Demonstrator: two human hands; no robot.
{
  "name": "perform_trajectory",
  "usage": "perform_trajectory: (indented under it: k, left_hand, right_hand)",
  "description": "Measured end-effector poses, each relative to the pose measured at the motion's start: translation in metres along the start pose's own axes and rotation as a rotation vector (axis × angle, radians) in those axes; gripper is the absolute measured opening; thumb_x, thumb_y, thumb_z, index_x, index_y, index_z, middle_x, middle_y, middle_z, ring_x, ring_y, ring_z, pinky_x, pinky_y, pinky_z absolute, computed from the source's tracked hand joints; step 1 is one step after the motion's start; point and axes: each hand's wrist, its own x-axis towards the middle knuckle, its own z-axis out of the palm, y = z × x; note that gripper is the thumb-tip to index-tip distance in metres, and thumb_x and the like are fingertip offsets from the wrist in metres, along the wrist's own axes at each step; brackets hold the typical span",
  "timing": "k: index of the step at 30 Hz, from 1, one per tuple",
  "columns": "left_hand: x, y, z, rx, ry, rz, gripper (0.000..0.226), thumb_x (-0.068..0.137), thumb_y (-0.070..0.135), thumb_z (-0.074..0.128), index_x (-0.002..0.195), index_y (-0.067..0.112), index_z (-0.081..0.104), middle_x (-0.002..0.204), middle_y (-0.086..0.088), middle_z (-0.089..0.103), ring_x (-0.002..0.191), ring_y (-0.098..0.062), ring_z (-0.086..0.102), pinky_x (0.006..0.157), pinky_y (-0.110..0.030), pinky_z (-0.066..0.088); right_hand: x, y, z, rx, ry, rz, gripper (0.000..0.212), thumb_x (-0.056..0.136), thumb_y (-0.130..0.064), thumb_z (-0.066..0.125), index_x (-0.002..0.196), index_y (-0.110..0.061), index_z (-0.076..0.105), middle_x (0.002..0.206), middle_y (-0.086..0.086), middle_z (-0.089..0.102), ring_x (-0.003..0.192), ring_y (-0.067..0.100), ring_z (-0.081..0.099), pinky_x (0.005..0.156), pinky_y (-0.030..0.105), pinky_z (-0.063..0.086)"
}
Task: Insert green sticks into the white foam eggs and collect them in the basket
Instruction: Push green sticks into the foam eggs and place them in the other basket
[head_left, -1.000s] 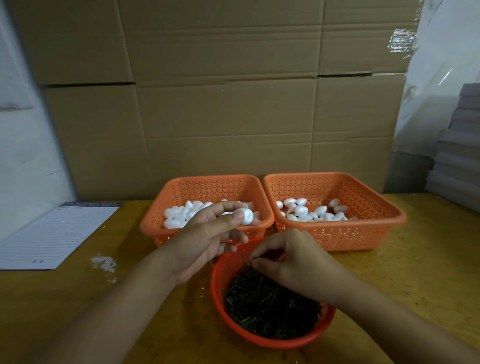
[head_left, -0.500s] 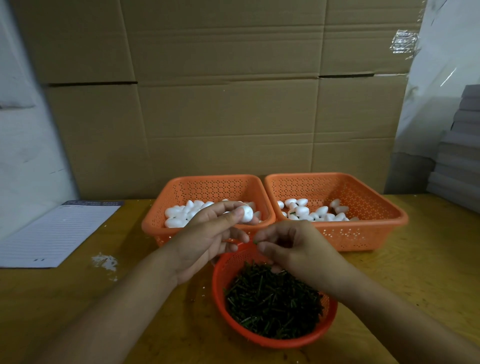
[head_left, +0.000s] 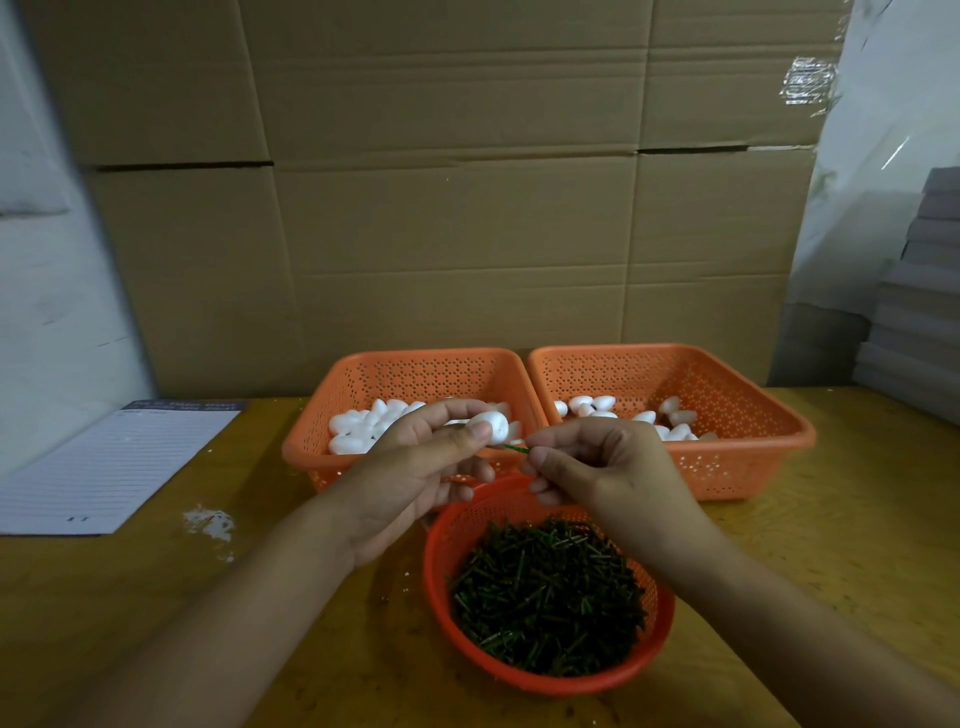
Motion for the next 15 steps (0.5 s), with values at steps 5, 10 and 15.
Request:
perform_trajectory:
  k: [5, 10, 15]
  left_hand:
    - [0.0001, -0.0008, -0.0008, 0.008, 0.007, -0.002, 0.020, 0.086, 0.032, 0.072, 0.106, 0.032, 0.076, 0.101, 0.001, 0.073, 0.082, -0.010, 0.066, 0.067, -0.022, 0.053]
    - [-0.0006, -0.0009, 0.0006, 0.028, 0.008, 0.006, 0.030, 0.078, 0.031, 0.074, 0.108, 0.028, 0.074, 0.100, 0.002, 0.074, 0.080, -0.009, 0.065, 0.066, -0.022, 0.053]
    - [-0.0009, -0.0013, 0.0029, 0.056, 0.017, 0.015, 0.039, 0.076, 0.027, 0.075, 0.113, 0.019, 0.067, 0.100, 0.007, 0.074, 0.079, -0.010, 0.064, 0.067, -0.021, 0.052]
  right_hand:
    - [0.0012, 0.0026, -0.0024, -0.034, 0.026, -0.049, 0.009, 0.090, 0.000, 0.068, 0.089, -0.005, 0.075, 0.070, 0.011, 0.073, 0.063, 0.014, 0.068, 0.061, 0.021, 0.056]
    - [0.0022, 0.0066, -0.0037, -0.150, 0.138, -0.147, 0.015, 0.090, -0.010, 0.072, 0.085, -0.022, 0.078, 0.072, 0.004, 0.073, 0.063, 0.018, 0.066, 0.059, 0.027, 0.055]
    - [0.0032, 0.0092, -0.0044, -0.223, 0.151, -0.190, 0.018, 0.089, -0.011, 0.072, 0.083, -0.027, 0.076, 0.074, -0.009, 0.073, 0.069, 0.002, 0.065, 0.065, 0.015, 0.049]
